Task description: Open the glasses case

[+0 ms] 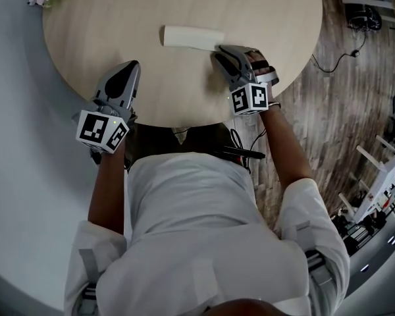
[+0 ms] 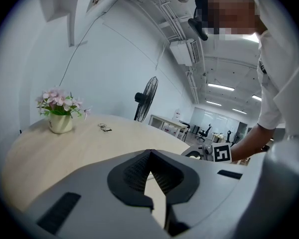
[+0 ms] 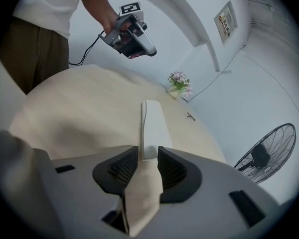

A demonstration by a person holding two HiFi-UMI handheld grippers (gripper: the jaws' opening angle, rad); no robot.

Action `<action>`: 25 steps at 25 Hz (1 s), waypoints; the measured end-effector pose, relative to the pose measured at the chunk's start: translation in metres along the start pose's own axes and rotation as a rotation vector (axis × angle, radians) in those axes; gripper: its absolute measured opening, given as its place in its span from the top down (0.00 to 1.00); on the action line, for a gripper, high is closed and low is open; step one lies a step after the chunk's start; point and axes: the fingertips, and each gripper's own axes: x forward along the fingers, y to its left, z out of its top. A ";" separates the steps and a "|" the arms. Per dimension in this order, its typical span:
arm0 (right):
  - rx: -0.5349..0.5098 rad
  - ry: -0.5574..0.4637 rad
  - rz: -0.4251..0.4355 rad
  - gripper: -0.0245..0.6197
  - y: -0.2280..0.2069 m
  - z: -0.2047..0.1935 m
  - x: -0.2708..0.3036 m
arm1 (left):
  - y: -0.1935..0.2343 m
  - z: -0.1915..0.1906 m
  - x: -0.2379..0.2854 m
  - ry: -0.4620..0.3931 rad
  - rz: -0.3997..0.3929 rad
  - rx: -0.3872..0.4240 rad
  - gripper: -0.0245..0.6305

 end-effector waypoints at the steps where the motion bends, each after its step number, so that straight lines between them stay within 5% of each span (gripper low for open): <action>1: -0.007 0.003 -0.006 0.76 0.001 -0.001 0.000 | 0.000 0.000 0.000 -0.001 -0.002 -0.004 0.94; 18: -0.016 0.006 -0.031 0.87 -0.005 0.001 -0.004 | 0.003 0.000 0.004 0.001 -0.007 -0.027 0.94; 25: 0.130 -0.038 -0.024 0.90 -0.032 0.014 -0.018 | 0.005 0.012 0.006 -0.013 -0.003 -0.041 0.94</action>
